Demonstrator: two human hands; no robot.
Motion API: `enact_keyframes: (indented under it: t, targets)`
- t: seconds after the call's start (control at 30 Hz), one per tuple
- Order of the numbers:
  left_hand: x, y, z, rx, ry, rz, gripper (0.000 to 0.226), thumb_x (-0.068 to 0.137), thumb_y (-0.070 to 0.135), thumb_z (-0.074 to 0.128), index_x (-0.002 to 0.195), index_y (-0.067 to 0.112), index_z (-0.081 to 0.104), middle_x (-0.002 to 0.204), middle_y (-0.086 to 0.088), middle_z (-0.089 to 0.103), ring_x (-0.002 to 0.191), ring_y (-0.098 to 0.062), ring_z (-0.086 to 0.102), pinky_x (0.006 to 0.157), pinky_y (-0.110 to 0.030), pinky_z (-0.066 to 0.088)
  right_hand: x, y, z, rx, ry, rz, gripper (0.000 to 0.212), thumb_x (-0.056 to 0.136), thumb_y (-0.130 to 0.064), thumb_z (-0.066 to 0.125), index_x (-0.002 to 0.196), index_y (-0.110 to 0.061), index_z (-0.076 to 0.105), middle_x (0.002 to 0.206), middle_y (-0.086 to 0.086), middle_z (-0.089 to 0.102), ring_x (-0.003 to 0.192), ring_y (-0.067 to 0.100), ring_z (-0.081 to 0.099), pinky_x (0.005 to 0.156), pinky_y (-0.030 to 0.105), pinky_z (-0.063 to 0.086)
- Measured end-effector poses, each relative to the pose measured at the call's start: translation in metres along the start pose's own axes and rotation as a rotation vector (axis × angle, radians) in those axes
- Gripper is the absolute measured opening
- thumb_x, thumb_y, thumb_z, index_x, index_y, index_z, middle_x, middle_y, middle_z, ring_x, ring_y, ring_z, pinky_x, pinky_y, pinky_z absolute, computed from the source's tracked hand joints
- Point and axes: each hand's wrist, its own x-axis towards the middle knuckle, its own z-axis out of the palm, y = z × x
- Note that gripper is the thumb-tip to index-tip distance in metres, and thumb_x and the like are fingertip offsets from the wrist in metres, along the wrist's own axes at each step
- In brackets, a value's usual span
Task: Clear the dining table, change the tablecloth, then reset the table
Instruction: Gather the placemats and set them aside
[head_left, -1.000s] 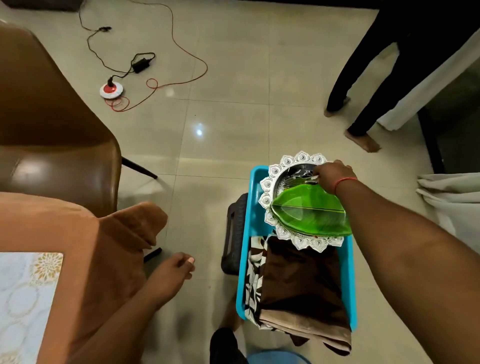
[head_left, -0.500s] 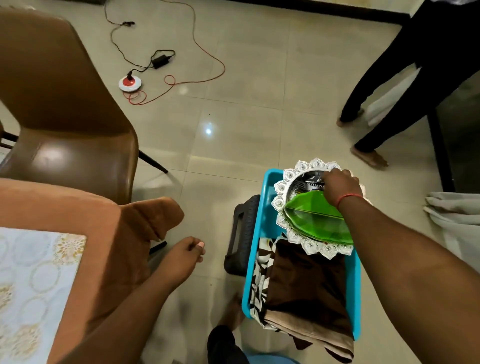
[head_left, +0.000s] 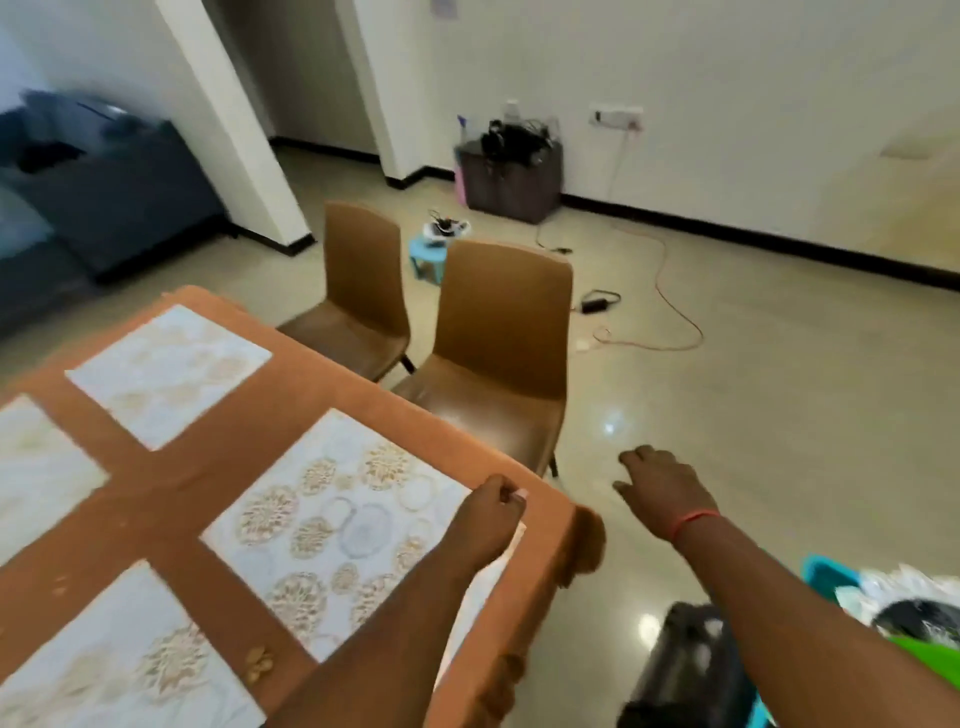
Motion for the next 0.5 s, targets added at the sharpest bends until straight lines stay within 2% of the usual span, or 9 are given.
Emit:
enact_keyframes:
  t: [0.1,0.17,0.23,0.3,0.37,0.5]
  targets:
    - [-0.005,-0.03,-0.073,0.153,0.187,0.022,0.043,0.102,0.043,0.045,0.136,0.016,0.049,0.139,-0.007,0.054,0.121,-0.024,0.053,0.102,-0.038,0.043,0.016,-0.105,-0.039,0.009,0.013,-0.169,0.044,0.097,-0.045,0.045,0.134,-0.021,0.048,0.138,0.007,0.05,0.124,0.03,0.049,0.099,0.044,0.045]
    - [-0.015,-0.053,-0.113,0.396,0.272,0.014,0.056,0.102,0.05,0.039,0.147,0.018,0.037,0.152,-0.006,0.041,0.136,-0.029,0.041,0.112,-0.045,0.035,0.02,-0.166,-0.059,0.021,0.003,-0.275,0.052,0.097,-0.047,0.045,0.142,-0.023,0.04,0.148,0.006,0.043,0.132,0.031,0.044,0.107,0.047,0.04]
    - [-0.025,-0.077,-0.146,0.567,0.321,-0.036,0.063,0.102,0.056,0.03,0.155,0.023,0.021,0.163,-0.005,0.021,0.148,-0.029,0.022,0.118,-0.052,0.019,0.023,-0.217,-0.074,0.023,-0.004,-0.379,0.063,0.096,-0.054,0.044,0.15,-0.026,0.03,0.157,0.003,0.032,0.141,0.03,0.034,0.114,0.048,0.031]
    - [-0.034,-0.099,-0.175,0.575,0.353,-0.13,0.068,0.102,0.059,0.024,0.158,0.025,0.008,0.167,-0.003,0.004,0.153,-0.028,0.006,0.12,-0.056,0.007,0.032,-0.262,-0.083,-0.012,-0.001,-0.493,0.072,0.095,-0.062,0.04,0.155,-0.028,0.019,0.163,0.001,0.021,0.148,0.028,0.023,0.118,0.048,0.022]
    - [-0.04,-0.114,-0.192,0.551,0.381,-0.195,0.07,0.101,0.062,0.021,0.159,0.026,0.003,0.167,-0.002,-0.002,0.153,-0.028,0.0,0.12,-0.058,0.003,0.047,-0.291,-0.084,-0.032,-0.024,-0.566,0.077,0.094,-0.066,0.036,0.157,-0.029,0.011,0.165,-0.001,0.011,0.151,0.026,0.014,0.12,0.05,0.016]
    - [-0.056,-0.157,-0.2,0.52,0.41,-0.351,0.073,0.099,0.067,0.016,0.159,0.029,-0.002,0.167,-0.002,-0.007,0.153,-0.03,-0.003,0.119,-0.06,0.002,0.087,-0.333,-0.066,-0.159,-0.052,-0.7,0.085,0.089,-0.076,0.027,0.157,-0.03,0.005,0.166,0.001,0.007,0.152,0.026,0.012,0.12,0.052,0.019]
